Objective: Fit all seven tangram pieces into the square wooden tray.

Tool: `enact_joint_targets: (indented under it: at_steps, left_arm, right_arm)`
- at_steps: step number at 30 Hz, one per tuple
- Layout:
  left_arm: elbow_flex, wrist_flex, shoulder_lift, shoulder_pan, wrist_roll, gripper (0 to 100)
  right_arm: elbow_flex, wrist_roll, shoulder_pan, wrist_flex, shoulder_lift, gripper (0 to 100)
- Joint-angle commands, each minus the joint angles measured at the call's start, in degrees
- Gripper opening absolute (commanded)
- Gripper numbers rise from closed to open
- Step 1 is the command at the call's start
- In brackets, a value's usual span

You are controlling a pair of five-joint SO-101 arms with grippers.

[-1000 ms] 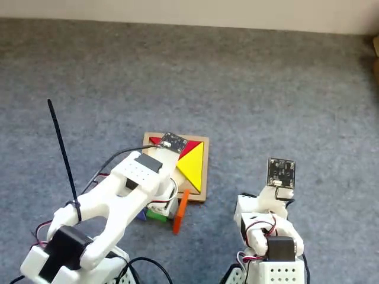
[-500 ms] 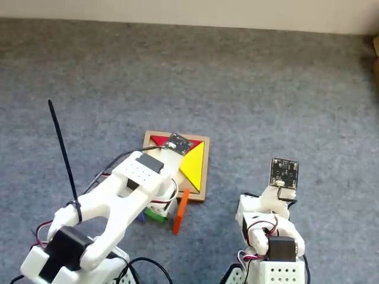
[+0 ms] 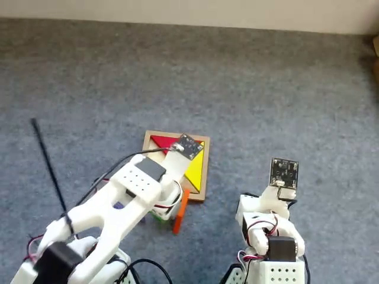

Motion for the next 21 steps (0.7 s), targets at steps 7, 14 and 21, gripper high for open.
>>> enact_joint_targets:
  at_steps: [7, 14, 21]
  left_arm:
    - [-1.9, 0.4, -9.1, -0.6, -0.7, 5]
    - [-6.4, 0.2, -9.4, -10.9, -11.9, 5]
    - [-10.1, -0.2, -9.3, -13.1, -18.1, 5]
  right_arm:
    - [6.6, -0.4, 0.7, 0.4, -0.4, 2.5]
    - [6.6, -0.4, 0.7, 0.4, -0.4, 2.5]
    - [6.6, -0.4, 0.7, 0.4, -0.4, 2.5]
